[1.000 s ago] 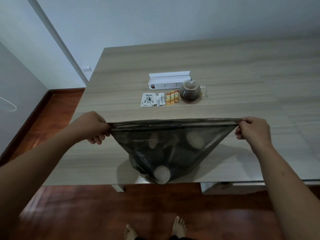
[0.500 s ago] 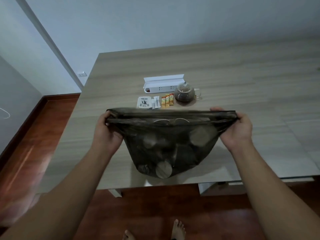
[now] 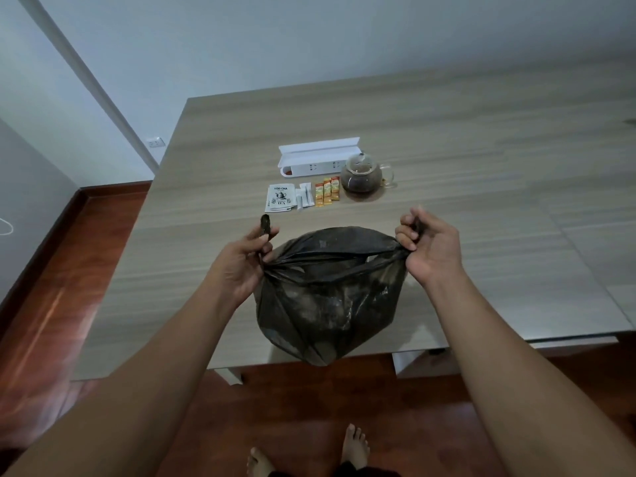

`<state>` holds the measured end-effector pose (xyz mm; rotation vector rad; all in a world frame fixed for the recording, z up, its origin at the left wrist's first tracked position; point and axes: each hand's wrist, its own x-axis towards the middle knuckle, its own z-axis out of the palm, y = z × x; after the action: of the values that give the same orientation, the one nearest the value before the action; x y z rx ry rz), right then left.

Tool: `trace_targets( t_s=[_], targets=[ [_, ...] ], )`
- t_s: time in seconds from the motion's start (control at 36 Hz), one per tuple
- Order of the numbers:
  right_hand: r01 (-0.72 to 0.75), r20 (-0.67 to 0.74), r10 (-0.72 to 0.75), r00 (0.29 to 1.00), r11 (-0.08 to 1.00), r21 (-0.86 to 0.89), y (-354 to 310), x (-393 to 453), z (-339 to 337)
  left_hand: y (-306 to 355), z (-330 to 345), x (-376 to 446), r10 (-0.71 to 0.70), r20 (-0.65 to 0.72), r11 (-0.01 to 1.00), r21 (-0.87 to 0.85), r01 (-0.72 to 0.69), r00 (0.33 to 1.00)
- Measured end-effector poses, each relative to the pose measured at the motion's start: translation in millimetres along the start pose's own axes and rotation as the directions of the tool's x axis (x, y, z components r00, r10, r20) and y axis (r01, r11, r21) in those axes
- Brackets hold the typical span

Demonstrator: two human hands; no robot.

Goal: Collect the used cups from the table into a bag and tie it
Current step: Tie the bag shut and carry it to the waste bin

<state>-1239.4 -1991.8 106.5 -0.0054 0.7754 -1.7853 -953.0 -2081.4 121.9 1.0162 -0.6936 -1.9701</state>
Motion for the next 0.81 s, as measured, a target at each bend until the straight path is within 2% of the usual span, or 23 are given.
trace_targets(
  t_s=[0.08,0.22,0.36,0.44,0.67,0.81],
  targets=[
    [-0.018,0.027,0.021,0.999,0.997,-0.080,2.0,0.8,-5.4,-3.1,-2.3,2.8,-0.011,0.013,1.000,-0.013,0.011,1.000],
    [-0.051,0.039,0.056,0.998,0.991,-0.127,11.3,9.2,-9.6,-7.2,0.1,7.9,0.052,-0.023,0.986,-0.155,-0.055,0.998],
    [-0.009,0.012,0.008,1.000,0.999,0.039,10.9,9.5,-3.1,-3.7,11.9,8.3,0.085,-0.155,0.924,-0.357,-0.136,0.984],
    [0.002,-0.016,-0.001,1.000,0.997,0.072,11.5,3.3,4.4,-6.1,15.5,7.6,0.082,-0.196,0.932,-0.331,-0.145,0.977],
    [-0.016,0.087,0.015,0.996,1.000,0.012,5.6,-0.2,10.3,-6.5,24.7,7.0,-0.003,-0.027,0.985,-0.174,-0.002,1.000],
    [-0.037,0.091,0.039,0.995,0.999,-0.018,2.4,1.4,-2.0,-8.6,24.2,7.8,0.002,-0.072,0.980,-0.199,-0.016,0.997]
  ],
)
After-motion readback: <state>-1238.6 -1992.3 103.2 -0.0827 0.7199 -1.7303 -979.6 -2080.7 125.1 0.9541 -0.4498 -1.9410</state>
